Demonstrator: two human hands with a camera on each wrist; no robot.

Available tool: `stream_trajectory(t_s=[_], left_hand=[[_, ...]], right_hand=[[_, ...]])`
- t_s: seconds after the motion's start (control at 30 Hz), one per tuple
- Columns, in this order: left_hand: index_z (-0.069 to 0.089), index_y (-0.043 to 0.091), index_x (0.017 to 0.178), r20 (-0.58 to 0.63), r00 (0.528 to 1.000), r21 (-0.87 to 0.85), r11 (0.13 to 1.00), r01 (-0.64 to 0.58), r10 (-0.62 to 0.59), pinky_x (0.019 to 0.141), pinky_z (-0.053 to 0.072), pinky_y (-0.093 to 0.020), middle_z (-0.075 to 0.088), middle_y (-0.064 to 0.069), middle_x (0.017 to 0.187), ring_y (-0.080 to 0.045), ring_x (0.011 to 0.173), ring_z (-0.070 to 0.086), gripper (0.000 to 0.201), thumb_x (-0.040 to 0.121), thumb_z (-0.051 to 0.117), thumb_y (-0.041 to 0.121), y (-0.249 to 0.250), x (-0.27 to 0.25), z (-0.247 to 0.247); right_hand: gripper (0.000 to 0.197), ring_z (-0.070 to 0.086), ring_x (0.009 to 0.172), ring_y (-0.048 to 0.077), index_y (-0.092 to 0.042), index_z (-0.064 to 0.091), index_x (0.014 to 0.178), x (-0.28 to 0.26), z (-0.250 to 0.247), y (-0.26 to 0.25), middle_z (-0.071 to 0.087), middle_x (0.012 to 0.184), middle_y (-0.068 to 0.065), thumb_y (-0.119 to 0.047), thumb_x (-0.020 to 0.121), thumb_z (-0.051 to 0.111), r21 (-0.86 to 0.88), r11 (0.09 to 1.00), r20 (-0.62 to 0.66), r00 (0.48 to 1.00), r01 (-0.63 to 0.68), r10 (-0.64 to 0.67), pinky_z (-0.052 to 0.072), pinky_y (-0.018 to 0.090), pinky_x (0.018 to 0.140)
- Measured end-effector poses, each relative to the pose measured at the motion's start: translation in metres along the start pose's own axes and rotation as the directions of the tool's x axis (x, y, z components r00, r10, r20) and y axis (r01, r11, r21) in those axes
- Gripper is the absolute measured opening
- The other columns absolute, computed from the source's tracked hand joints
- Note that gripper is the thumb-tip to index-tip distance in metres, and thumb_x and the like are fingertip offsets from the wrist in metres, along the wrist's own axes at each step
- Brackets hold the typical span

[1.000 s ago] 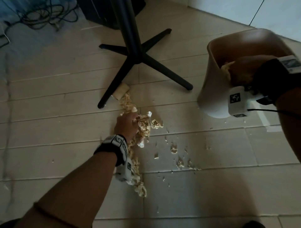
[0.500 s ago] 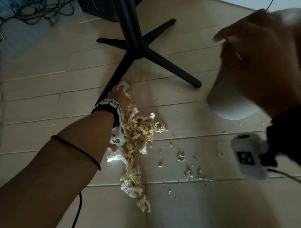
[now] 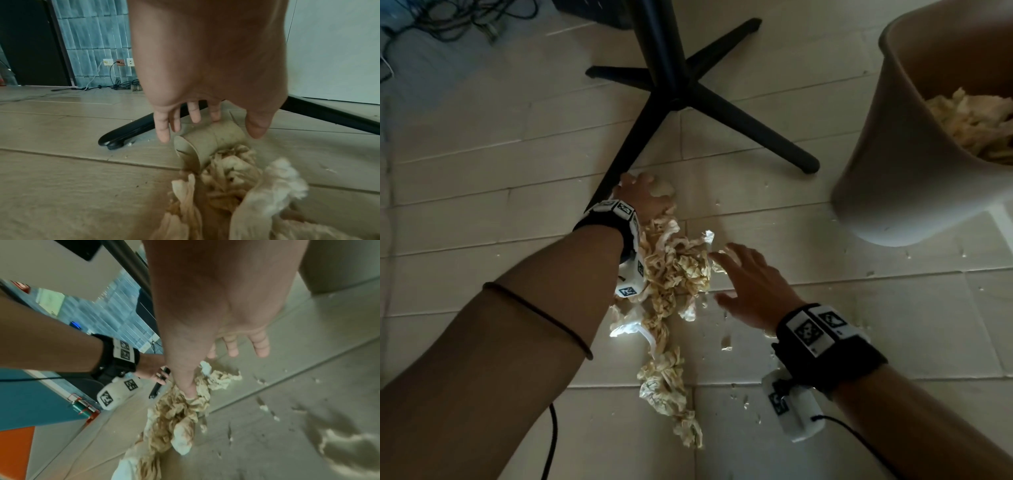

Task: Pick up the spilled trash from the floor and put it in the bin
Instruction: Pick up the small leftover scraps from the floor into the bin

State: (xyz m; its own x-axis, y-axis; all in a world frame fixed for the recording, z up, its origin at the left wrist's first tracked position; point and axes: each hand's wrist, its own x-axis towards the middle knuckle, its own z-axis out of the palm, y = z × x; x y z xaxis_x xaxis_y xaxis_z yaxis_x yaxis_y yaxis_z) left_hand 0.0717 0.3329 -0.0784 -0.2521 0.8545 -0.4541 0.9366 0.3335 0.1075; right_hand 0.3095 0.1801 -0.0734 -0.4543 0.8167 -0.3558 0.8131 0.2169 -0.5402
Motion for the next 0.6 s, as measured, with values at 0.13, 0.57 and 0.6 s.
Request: stream_trajectory(t_s=[0.13,0.57,0.6], left_hand=[[0.061,0.034,0.108,0.135,0.99,-0.047,0.998,-0.039,0.045,0.097,0.05,-0.045,0.058,-0.003,0.121,-0.033,0.118,0.057,0.063,0.057,0.058,0.072,0.002,-0.011,0.018],[-0.004,0.051,0.148,0.274,0.937,0.142,0.954,-0.263,0.217,0.102,0.043,-0.056,0.013,0.003,0.157,-0.038,0.135,0.028,0.133,0.052,0.088,0.052,0.012,-0.104,0.063],[0.003,0.052,0.147,0.242,0.944,0.141,0.955,-0.262,0.223,0.097,0.046,-0.054,0.019,0.002,0.152,-0.036,0.13,0.032,0.128,0.053,0.089,0.047,0.014,-0.109,0.069]], right_hand=[[0.09,0.014,0.15,0.032,-0.035,0.01,0.155,0.018,0.023,0.0,0.007,0.165,0.002,-0.041,0.087,0.068,-0.006,0.998,0.027,0.998,-0.058,0.058,0.034,0.055,0.113],[0.051,0.056,0.124,0.028,-0.02,0.046,0.142,0.04,0.013,-0.015,0.054,0.14,0.008,-0.012,0.093,0.052,0.668,0.691,0.087,0.951,-0.275,0.295,0.047,0.041,0.103],[0.042,0.06,0.118,0.027,-0.023,0.054,0.133,0.041,0.015,-0.015,0.058,0.137,0.008,-0.015,0.092,0.05,0.718,0.638,0.116,0.951,-0.28,0.287,0.051,0.044,0.1]])
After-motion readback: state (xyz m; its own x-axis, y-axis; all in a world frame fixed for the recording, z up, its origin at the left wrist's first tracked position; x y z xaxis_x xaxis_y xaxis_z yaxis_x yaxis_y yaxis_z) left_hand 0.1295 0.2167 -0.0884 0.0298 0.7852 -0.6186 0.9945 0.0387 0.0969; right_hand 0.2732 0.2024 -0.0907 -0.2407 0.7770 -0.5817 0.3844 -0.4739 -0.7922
